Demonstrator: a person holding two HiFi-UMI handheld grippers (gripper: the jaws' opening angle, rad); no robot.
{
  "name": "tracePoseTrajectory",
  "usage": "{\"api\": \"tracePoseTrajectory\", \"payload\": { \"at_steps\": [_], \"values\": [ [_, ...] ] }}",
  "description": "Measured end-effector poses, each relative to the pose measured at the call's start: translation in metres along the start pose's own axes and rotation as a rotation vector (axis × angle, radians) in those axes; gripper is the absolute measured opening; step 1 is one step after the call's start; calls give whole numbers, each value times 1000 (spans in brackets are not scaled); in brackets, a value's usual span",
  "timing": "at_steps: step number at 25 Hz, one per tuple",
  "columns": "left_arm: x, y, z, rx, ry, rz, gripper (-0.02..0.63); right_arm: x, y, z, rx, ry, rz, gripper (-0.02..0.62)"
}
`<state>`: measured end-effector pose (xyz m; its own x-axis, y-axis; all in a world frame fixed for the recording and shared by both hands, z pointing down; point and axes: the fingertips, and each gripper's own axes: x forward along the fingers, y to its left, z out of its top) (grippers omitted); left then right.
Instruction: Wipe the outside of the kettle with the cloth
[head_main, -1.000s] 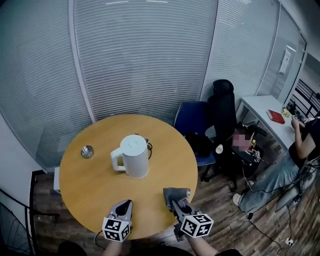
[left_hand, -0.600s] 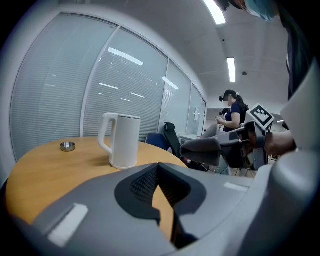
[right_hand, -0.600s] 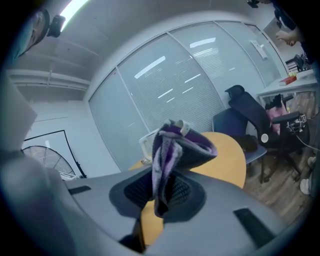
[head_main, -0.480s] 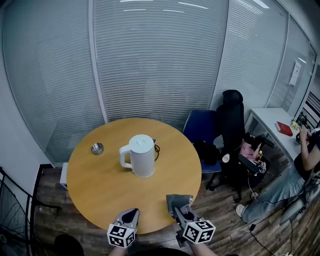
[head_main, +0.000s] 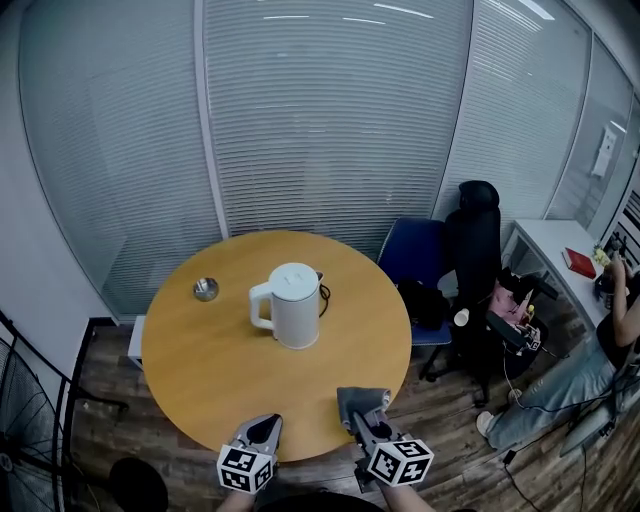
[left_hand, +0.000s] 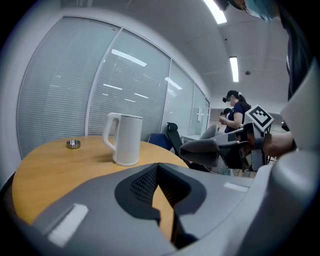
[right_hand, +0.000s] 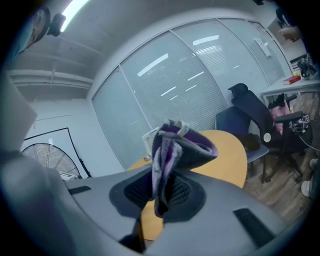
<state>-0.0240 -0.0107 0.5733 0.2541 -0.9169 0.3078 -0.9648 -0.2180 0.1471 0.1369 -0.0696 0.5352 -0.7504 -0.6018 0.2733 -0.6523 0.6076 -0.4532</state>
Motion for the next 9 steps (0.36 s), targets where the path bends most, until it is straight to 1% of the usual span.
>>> {"api": "tracePoseTrajectory", "payload": {
  "at_steps": [9],
  "values": [
    [7,0,3,6,-6,-12,11,5,-4,1,3,-2,-3,41]
  ]
}}
